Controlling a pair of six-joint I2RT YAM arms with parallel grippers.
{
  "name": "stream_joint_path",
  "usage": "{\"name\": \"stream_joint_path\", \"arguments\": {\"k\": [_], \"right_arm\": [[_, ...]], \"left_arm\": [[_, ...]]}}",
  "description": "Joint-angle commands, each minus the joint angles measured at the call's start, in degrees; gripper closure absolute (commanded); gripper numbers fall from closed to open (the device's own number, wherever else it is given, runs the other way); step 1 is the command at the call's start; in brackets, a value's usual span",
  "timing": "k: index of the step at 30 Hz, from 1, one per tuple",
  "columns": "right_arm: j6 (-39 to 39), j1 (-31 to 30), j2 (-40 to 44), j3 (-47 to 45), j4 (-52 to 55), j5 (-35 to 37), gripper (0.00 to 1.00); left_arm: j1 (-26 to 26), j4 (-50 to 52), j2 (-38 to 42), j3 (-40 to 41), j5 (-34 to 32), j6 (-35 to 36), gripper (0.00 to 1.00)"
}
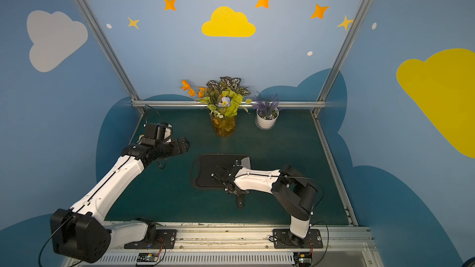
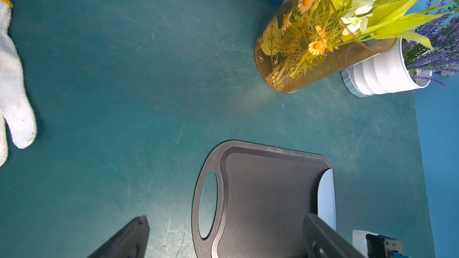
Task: Align the knife with the edge of the cutting board
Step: Adjust the knife at the edge of the cutting board.
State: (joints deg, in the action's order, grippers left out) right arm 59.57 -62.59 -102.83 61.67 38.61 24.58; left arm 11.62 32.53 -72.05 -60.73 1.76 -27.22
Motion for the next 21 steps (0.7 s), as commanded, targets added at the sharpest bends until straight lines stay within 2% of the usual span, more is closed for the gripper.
{"name": "stream_joint_path", "arguments": {"k": [1,17,21], "right_arm": [[0.15,0.18,-0.5,0.93,0.98,0.04,0.42],[-1.8,-0.33,3.24,-0.39,-1.11,-0.35,0.11],[-2.75,-0.32,5.55,-1.91,-2.11,-0.17,0.06]], "left_arm": [[-0.34,0.17,-0.07,-0.04,0.26,0.67,0.0],[-0.45,0.23,-0.35,0.0,0.38,0.87,0.0],[-0.54,0.08,-0.54,-0.08,0.61,1.0,0.0]]}}
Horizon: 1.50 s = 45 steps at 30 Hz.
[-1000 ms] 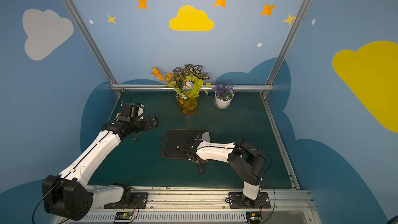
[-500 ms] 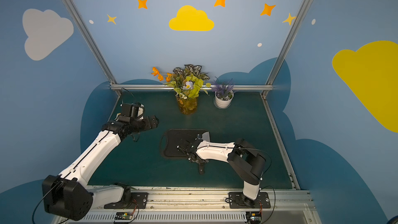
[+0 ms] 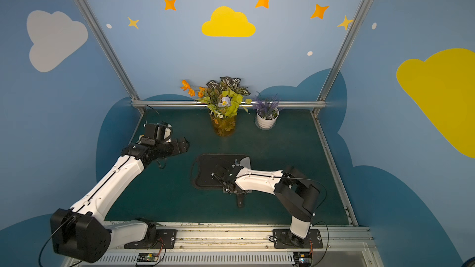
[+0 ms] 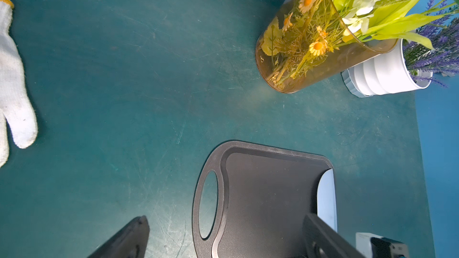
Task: Align the knife with the edge of the cutting board
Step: Adjust the knife at the edge of the cutting board, then reset both arms
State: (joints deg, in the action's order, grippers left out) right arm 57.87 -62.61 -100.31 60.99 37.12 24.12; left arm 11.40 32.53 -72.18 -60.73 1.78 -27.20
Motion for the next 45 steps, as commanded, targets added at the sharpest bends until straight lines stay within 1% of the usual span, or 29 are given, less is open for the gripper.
{"name": "stream_joint_path", "arguments": {"k": [1,6,14,21,33,36,45], "right_arm": [[-1.19,-0.25,3.81,-1.59,-0.69,0.38,0.05],[-1.9,0.18,7.37,-3.27,-1.27,0.11,0.02],[-4.12,0.82,10.95,-4.92,-3.05,-1.43,0.02],[-4.47,2.01,14.46,-7.4,-5.24,-3.18,0.02],[-8.96,3.99,16.12,-7.57,-6.61,-8.5,0.02],[-9.99,4.7,16.32,-7.32,-6.67,-9.62,0.02],[-11.67,7.57,19.23,-9.14,-10.32,-14.0,0.02]], "left_arm": [[-0.32,0.13,-0.46,-0.02,0.64,1.01,0.0],[-0.32,0.08,-0.75,-0.03,0.68,1.24,0.0],[-0.32,0.23,-1.84,-0.27,0.77,1.89,0.0],[-0.32,0.43,-3.23,-0.72,1.49,2.74,0.0],[-0.02,0.95,-4.68,-1.23,2.11,3.68,0.0],[1.01,1.4,-4.81,-1.38,0.98,4.25,0.0],[6.42,2.64,-3.52,-1.76,-6.38,7.26,0.0]]}}
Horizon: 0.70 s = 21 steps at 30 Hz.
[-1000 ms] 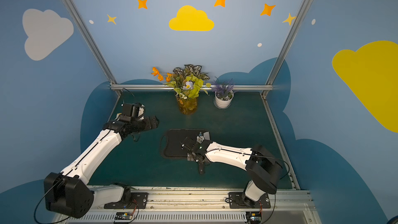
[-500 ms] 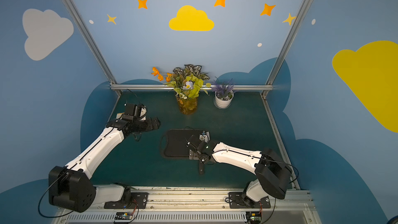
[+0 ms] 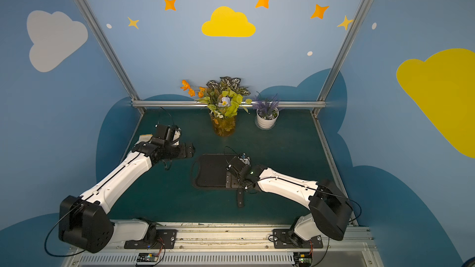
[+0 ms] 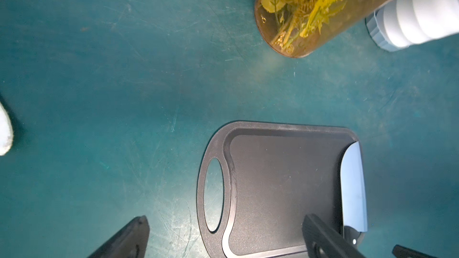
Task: Align the knife with the edge of the cutting board
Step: Reset both arms
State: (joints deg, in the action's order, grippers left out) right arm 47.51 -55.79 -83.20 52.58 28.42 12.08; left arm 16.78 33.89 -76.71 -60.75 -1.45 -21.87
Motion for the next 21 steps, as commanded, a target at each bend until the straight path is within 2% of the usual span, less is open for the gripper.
{"name": "stream_joint_path", "arguments": {"k": [1,12,16,21], "right_arm": [[-1.5,1.14,2.7,-0.86,-1.62,-2.26,0.02],[1.41,7.01,14.17,-6.24,-2.2,-1.64,0.02],[-0.26,10.06,18.96,-7.57,-0.53,0.21,0.02],[-5.98,14.96,25.81,-8.94,0.72,1.73,0.02]], "left_arm": [[1.53,1.32,1.17,-1.62,-3.85,2.24,0.0],[7.53,-0.4,5.3,0.19,-10.98,5.45,0.0],[10.33,-1.45,6.93,1.23,-14.94,7.11,0.0],[12.94,-4.39,10.32,3.77,-18.87,9.3,0.0]]}}
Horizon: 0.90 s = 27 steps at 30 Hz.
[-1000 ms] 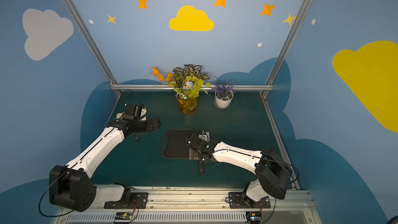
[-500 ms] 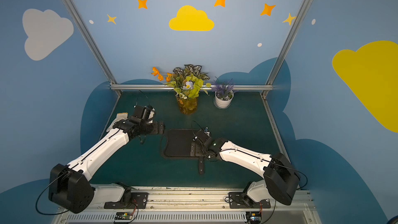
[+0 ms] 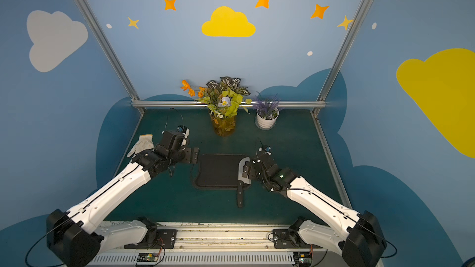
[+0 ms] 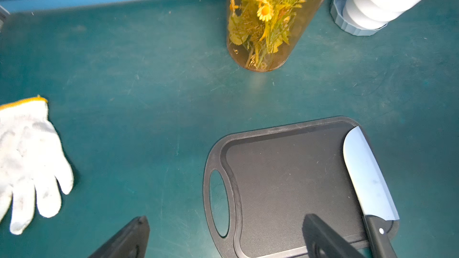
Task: Align the knife with the edge of the cutting board
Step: Reset both arms
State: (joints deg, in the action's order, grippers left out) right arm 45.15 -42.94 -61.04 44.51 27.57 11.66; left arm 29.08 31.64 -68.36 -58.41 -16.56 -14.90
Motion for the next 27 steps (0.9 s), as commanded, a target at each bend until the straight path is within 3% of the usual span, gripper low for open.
{"name": "stream_joint_path", "arguments": {"k": [1,6,11,16,20,27], "right_arm": [[-4.19,3.43,5.29,-0.85,2.05,1.91,0.02],[-6.68,13.05,10.66,-0.36,4.2,-2.09,0.02],[-9.73,22.35,9.47,2.11,5.07,-7.02,0.02],[-10.36,26.02,7.5,3.93,4.34,-2.53,0.02],[-11.62,29.51,6.46,4.13,1.79,-1.32,0.02],[-12.54,35.01,4.92,3.69,-3.1,1.18,0.02]], "left_arm": [[0.78,-3.09,2.59,2.02,-4.18,2.83,0.0],[0.81,-6.75,6.08,4.61,-5.9,4.81,0.0],[0.83,-11.07,10.87,7.89,-7.39,6.87,0.0],[-0.15,-14.37,15.19,10.76,-11.53,7.65,0.0],[-3.24,-15.33,16.26,11.89,-12.15,7.01,0.0],[-12.3,-14.52,11.69,11.11,-6.64,3.61,0.0]]}}
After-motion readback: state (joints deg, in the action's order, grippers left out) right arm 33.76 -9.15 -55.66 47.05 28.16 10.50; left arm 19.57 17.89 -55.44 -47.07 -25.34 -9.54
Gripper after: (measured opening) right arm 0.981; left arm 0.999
